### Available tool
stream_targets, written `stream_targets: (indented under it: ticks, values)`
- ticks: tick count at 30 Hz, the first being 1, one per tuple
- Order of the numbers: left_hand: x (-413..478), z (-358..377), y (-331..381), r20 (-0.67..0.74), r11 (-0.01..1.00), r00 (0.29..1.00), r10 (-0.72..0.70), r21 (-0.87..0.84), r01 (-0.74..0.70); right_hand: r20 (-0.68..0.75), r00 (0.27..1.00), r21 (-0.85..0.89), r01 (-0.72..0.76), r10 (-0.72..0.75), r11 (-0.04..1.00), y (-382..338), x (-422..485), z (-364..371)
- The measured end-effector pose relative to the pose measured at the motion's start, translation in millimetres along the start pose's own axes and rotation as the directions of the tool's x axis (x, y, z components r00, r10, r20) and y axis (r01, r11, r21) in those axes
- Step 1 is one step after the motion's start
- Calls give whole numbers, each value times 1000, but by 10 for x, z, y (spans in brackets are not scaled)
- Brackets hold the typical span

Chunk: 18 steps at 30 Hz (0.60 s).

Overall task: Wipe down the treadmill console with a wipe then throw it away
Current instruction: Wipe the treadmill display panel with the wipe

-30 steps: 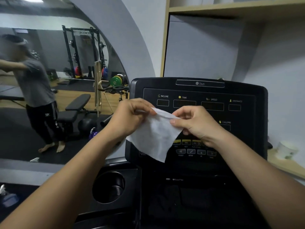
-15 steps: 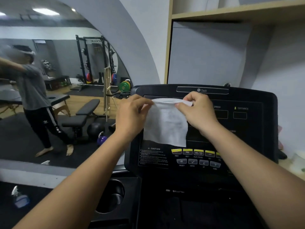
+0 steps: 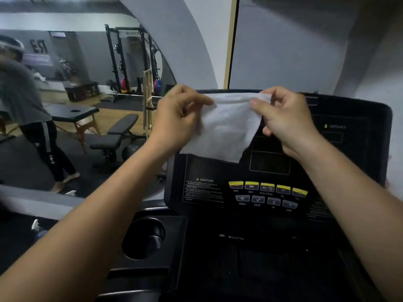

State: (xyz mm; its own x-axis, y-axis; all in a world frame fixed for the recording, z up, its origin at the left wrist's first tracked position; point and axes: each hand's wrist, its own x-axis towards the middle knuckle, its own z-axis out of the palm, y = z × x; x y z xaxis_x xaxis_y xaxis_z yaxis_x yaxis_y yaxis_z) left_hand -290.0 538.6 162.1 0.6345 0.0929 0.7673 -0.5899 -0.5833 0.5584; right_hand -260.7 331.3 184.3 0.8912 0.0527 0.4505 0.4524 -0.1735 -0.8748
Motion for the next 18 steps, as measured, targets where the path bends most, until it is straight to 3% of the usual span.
stream_targets:
  ticks: [4,8,10,11,12,13,15,17,18]
  values:
    - [-91,14,-38,32,999,999,0,39,-1,-63,994,-41,88,-91,995,145,-72,-12]
    - [-52,162,-280,-50,972,995,84,225,-70,-115,993,-19,5,-7,1000,274,75,204]
    - [-60,285,-450,4,905,995,97,415,-90,-125,991,53,-42,49,998,348,156,338]
    - [-100,361,-541,46,839,995,85,536,-96,-134,991,35,-2,7,999,407,157,380]
    - [-159,425,-609,82,758,995,60,645,-98,-136,982,-96,118,-131,988,477,131,405]
    - [-219,478,-663,103,695,994,35,712,-98,-103,943,-270,280,-317,921,540,75,421]
    - [-291,522,-728,91,677,996,23,731,-82,55,768,-534,563,-638,631,633,-47,462]
    - [-292,516,-757,78,723,997,-4,689,-51,183,616,-637,668,-766,385,685,-73,510]
    - [-290,515,-765,85,743,996,-16,668,-45,190,586,-654,674,-788,343,697,-47,535]
